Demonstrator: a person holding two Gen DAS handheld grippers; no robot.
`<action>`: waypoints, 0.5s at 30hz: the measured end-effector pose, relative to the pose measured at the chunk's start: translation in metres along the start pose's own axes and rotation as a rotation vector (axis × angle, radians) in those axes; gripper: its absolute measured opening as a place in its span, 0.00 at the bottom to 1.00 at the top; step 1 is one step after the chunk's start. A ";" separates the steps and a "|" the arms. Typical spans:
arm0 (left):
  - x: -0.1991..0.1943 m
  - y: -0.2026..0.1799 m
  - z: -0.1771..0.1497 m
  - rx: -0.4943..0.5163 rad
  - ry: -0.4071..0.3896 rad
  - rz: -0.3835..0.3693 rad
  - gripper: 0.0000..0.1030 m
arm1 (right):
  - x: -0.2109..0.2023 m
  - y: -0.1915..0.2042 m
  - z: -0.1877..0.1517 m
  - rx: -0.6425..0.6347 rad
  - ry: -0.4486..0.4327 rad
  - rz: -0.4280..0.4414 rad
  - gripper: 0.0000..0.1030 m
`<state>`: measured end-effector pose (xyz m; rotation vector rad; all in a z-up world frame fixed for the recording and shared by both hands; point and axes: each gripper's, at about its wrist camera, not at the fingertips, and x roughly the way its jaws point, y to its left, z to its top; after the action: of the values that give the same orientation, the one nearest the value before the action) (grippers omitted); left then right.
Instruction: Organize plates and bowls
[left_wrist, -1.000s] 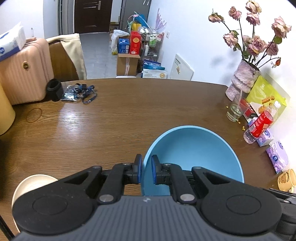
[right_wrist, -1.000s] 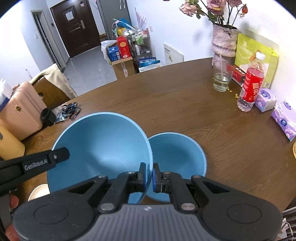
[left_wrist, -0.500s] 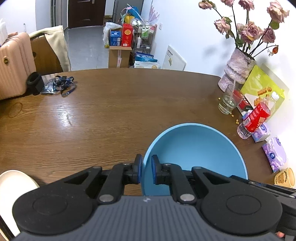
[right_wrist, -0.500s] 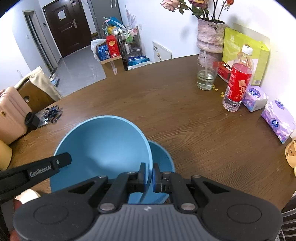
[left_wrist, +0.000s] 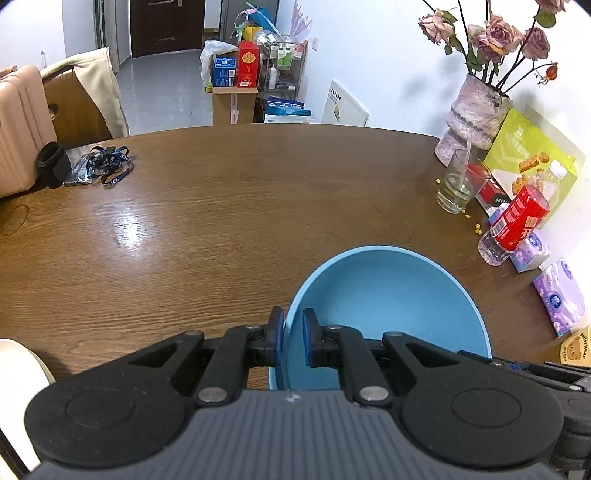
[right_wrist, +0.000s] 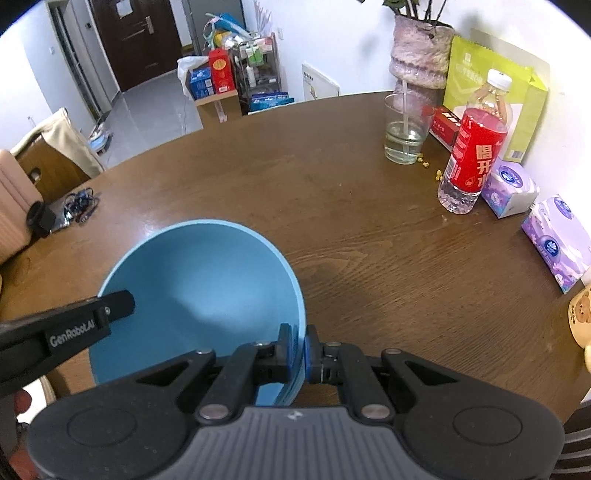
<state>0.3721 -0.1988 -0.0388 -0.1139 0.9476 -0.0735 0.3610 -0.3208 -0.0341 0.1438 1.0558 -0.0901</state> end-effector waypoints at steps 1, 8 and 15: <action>0.001 -0.001 -0.001 0.003 -0.003 0.003 0.11 | 0.002 0.000 0.000 -0.008 0.004 0.000 0.07; 0.009 -0.008 -0.008 0.028 -0.005 0.041 0.11 | 0.011 0.001 -0.003 -0.066 0.014 -0.006 0.07; 0.019 -0.012 -0.016 0.052 0.007 0.076 0.11 | 0.017 0.003 -0.004 -0.105 0.012 -0.005 0.07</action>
<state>0.3697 -0.2134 -0.0614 -0.0298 0.9553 -0.0284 0.3663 -0.3174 -0.0505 0.0467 1.0710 -0.0386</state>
